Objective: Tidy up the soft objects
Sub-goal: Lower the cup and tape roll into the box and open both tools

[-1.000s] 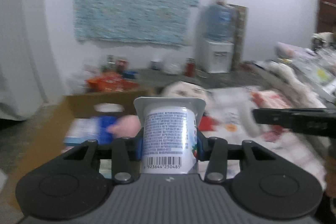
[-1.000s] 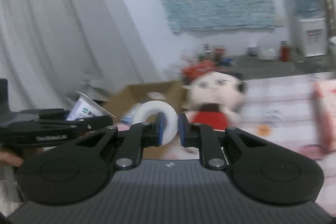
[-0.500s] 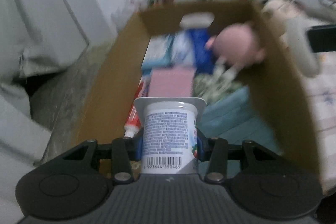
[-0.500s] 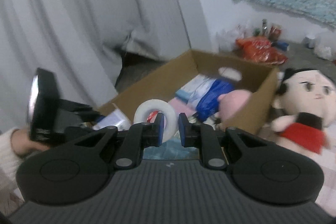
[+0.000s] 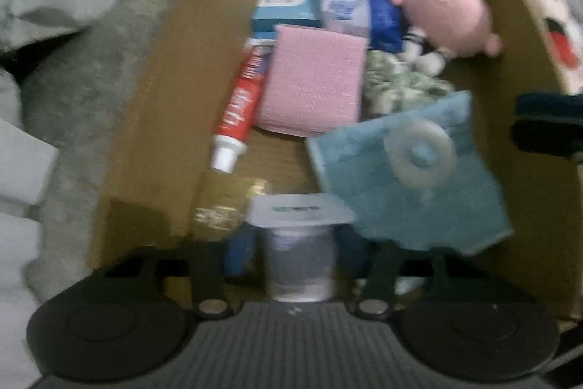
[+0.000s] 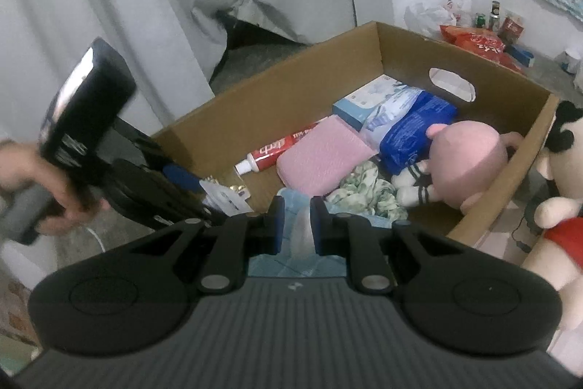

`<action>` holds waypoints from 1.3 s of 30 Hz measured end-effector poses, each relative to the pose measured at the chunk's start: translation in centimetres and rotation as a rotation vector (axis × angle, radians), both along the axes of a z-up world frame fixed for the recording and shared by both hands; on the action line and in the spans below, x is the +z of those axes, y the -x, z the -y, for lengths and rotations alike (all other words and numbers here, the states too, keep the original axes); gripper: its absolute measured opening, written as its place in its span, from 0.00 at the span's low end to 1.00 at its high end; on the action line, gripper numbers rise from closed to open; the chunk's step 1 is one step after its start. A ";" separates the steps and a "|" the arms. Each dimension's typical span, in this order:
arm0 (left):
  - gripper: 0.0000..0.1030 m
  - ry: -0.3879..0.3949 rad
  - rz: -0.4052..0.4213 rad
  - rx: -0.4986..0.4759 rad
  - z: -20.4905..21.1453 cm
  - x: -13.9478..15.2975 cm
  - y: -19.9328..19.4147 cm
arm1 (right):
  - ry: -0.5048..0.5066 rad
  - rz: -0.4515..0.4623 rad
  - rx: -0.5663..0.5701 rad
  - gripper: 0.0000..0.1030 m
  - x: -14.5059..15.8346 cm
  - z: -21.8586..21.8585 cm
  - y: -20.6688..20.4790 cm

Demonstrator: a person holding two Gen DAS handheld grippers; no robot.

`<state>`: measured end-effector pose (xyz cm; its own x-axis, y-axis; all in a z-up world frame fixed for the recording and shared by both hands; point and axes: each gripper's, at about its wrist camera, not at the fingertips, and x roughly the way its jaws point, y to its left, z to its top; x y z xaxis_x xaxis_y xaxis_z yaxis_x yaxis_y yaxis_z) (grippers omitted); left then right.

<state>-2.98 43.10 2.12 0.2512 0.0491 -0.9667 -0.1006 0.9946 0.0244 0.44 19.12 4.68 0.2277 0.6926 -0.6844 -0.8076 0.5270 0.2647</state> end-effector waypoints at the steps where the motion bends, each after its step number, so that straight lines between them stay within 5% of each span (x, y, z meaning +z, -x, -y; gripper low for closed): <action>1: 0.42 -0.002 -0.003 -0.002 0.1 0.0 -0.1 | 0.006 -0.002 0.005 0.14 -0.2 -0.3 -0.2; 6: 0.42 -0.020 0.022 -0.014 0.9 -0.2 -0.4 | 0.113 0.017 0.041 0.15 -1.5 -2.4 -0.8; 9: 0.32 0.003 0.099 0.016 0.3 0.9 1.7 | 0.201 0.025 0.076 0.15 -2.4 -3.4 -1.8; 15: 0.33 0.045 0.240 0.061 -0.9 3.6 5.6 | 0.427 0.065 0.226 0.15 -4.4 -6.4 -2.7; 22: 0.37 0.055 0.291 0.044 -0.9 3.9 6.6 | 0.626 0.198 0.318 0.15 -7.6 -9.3 -1.4; 28: 0.37 0.063 0.320 0.029 -1.1 3.7 7.3 | 0.588 0.264 0.300 0.12 -6.5 -8.2 -0.4; 33: 0.37 0.080 0.337 0.044 -1.4 3.9 7.8 | 0.439 0.220 0.280 0.12 -2.5 -8.7 -1.2; 39: 0.38 0.067 0.354 0.045 -1.1 3.9 8.2 | 0.363 0.089 0.282 0.12 -3.7 -14.6 -4.1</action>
<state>-11.16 44.22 6.06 0.5699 0.0072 -0.8217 -0.1347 0.9872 -0.0848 4.50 33.77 0.96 0.1339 0.4557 -0.8800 -0.9438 0.3295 0.0270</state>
